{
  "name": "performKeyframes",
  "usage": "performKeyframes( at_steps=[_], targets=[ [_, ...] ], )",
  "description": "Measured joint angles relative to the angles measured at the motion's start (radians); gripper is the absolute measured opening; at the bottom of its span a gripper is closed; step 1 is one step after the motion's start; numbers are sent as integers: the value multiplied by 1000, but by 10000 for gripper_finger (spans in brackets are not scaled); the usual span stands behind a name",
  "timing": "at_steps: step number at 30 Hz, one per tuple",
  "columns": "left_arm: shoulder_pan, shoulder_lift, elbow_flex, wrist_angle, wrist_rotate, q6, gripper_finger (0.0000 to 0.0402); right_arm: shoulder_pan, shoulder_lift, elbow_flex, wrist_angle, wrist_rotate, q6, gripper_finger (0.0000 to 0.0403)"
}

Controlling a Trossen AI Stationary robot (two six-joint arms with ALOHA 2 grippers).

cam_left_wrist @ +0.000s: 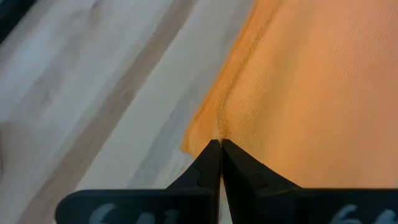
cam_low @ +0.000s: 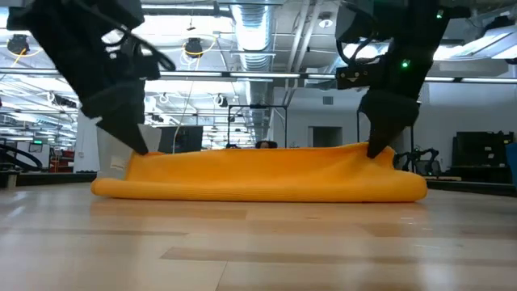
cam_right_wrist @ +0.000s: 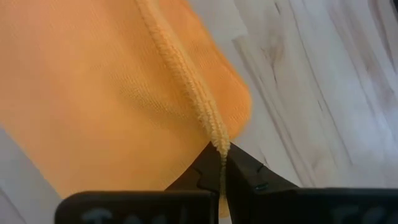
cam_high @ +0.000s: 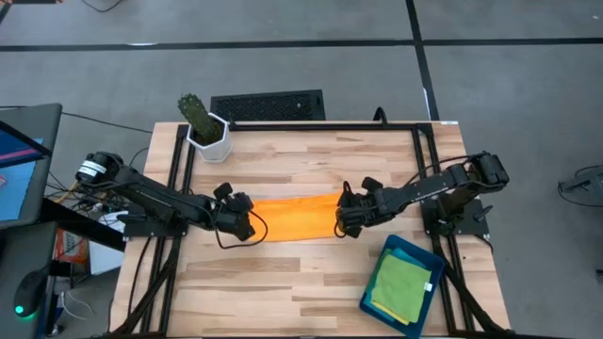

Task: Fold microfiber towels
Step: Fold the orange microfiber towel

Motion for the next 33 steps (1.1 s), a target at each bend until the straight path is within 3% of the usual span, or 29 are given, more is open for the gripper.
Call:
performKeyframes(
  at_steps=[7,12,17,28,33],
  targets=[
    [15,0,-50,25,8,-47,0,-57,6,1,47,-6,-10,36],
    [15,0,-54,57,11,-40,0,-113,10,1,48,-99,-10,36],
    [16,0,-54,75,-12,-37,12,-137,10,1,42,-116,-10,46],
    [18,0,-54,71,-20,-43,129,-172,10,1,40,-99,-41,133],
    [12,-5,-54,110,-22,-80,152,-167,5,1,65,-69,-70,172]
  ],
)
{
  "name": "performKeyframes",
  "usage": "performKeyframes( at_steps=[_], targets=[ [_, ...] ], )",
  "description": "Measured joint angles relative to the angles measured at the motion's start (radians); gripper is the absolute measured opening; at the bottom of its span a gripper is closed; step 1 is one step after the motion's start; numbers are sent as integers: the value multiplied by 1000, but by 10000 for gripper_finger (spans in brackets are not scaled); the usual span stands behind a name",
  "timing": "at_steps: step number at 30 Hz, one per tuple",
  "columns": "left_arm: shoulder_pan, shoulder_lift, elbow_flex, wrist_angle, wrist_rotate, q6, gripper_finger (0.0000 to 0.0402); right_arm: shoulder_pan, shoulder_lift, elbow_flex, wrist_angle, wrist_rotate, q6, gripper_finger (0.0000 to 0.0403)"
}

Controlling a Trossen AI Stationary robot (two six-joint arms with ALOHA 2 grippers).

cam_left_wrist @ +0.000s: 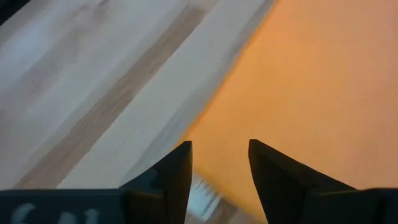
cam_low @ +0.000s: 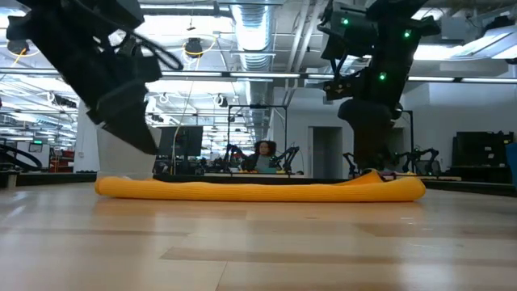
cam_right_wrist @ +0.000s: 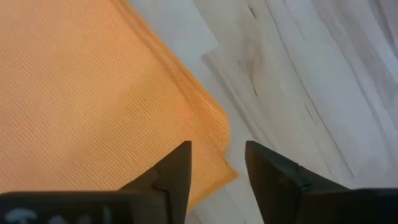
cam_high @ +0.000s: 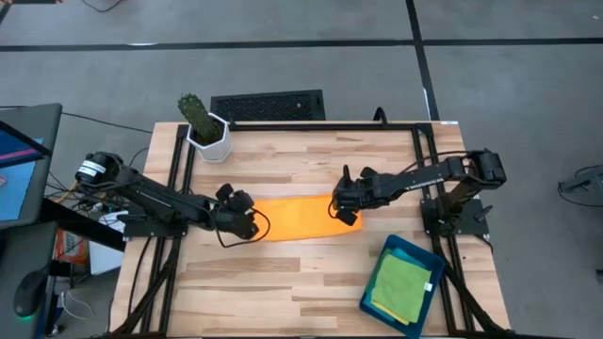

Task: Fold microfiber towels
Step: Fold the orange microfiber towel

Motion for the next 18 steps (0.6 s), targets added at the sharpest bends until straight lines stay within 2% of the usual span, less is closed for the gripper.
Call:
performKeyframes(
  at_steps=[4,8,14,18],
  targets=[
    [-24,11,0,158,0,60,145,36,0,0,19,2,13,187],
    [-23,56,1,272,-2,164,113,109,0,0,99,65,23,186],
    [15,148,0,270,-3,208,45,156,2,0,65,101,34,164],
    [26,117,10,268,-24,249,30,136,2,0,-11,78,17,166]
  ],
)
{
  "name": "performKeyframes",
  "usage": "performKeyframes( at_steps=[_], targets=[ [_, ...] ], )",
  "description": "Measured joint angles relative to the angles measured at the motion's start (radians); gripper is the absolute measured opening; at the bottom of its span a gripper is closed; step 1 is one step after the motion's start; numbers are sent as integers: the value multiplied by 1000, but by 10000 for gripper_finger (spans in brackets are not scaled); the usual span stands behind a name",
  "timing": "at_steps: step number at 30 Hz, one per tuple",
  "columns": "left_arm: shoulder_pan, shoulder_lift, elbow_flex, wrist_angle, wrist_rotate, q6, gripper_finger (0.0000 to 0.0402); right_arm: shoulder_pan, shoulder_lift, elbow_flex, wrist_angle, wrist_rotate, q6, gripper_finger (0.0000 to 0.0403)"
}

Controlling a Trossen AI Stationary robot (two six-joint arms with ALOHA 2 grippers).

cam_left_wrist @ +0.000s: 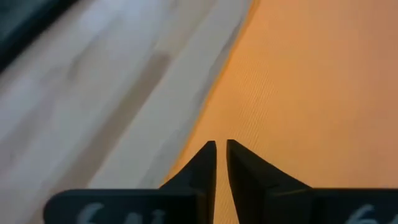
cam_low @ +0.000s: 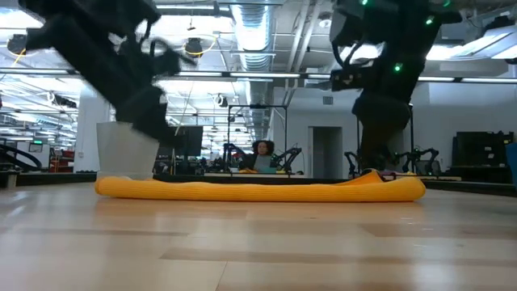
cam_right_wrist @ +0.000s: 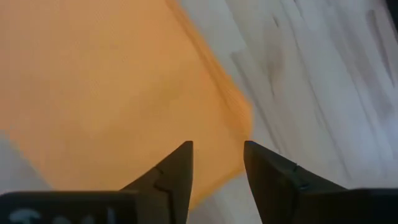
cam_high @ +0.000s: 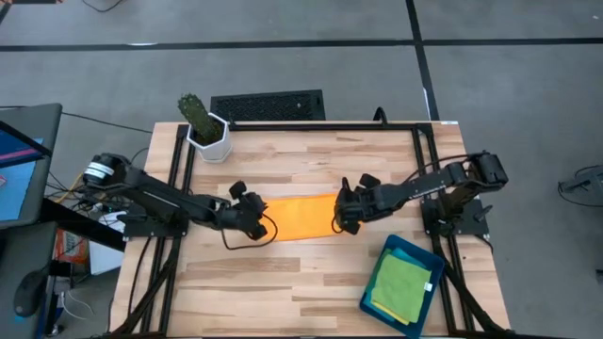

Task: Fold microfiber towels
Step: Fold the orange microfiber towel

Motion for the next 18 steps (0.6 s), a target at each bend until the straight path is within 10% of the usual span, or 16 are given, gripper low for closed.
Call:
performKeyframes(
  at_steps=[18],
  targets=[
    [255,-145,3,-140,448,323,175,-159,-10,-1,-24,-164,-250,219]
  ],
)
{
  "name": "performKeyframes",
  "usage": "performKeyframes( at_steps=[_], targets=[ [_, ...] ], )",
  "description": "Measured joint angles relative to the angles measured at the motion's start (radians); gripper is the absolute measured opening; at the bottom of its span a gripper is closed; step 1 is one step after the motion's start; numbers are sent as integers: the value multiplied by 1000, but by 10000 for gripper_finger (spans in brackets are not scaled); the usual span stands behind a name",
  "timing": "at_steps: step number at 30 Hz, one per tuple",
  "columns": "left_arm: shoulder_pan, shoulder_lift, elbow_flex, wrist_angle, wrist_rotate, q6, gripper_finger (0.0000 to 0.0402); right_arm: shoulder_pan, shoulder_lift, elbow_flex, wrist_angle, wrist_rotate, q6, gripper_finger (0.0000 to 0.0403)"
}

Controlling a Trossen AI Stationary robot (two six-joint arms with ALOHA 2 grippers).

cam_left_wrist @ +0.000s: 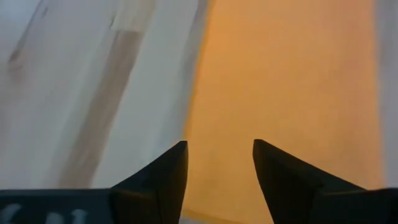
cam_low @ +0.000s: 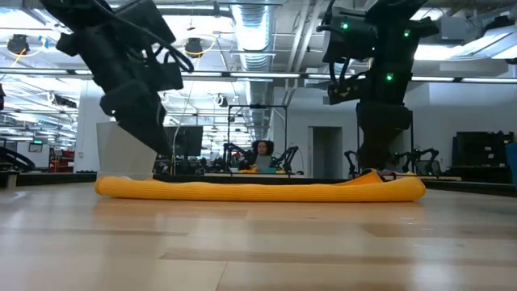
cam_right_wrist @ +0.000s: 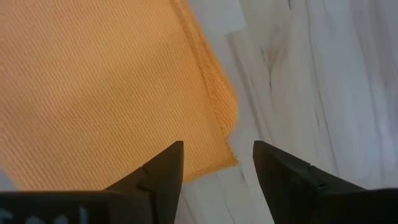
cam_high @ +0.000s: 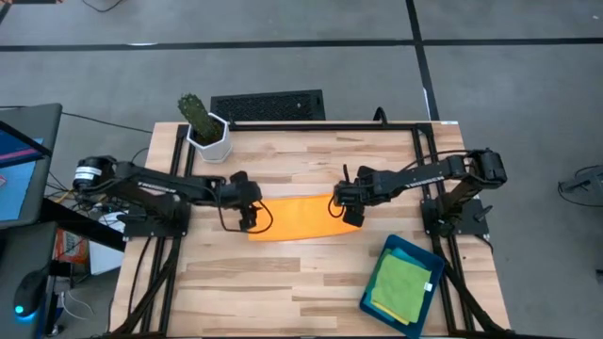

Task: Fold microfiber towels
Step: Fold the orange microfiber towel

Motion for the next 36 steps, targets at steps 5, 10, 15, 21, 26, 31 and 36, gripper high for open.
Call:
performKeyframes(
  at_steps=[5,10,15,21,26,31,36],
  targets=[
    [85,-1,0,-50,30,42,178,0,0,0,2,0,-23,219],
    [174,8,-1,-65,149,77,178,0,0,0,2,0,-29,219],
    [199,16,-51,-34,180,81,178,0,0,0,2,-1,-29,218],
    [200,19,-100,-7,168,82,178,-2,0,0,5,-1,-29,218],
    [200,20,-115,39,141,86,178,-2,0,0,6,-1,-29,218],
    [200,20,-115,49,138,107,143,-2,0,0,5,-1,-28,218],
    [200,34,-115,41,138,116,79,-2,0,0,6,-1,-28,218]
  ],
)
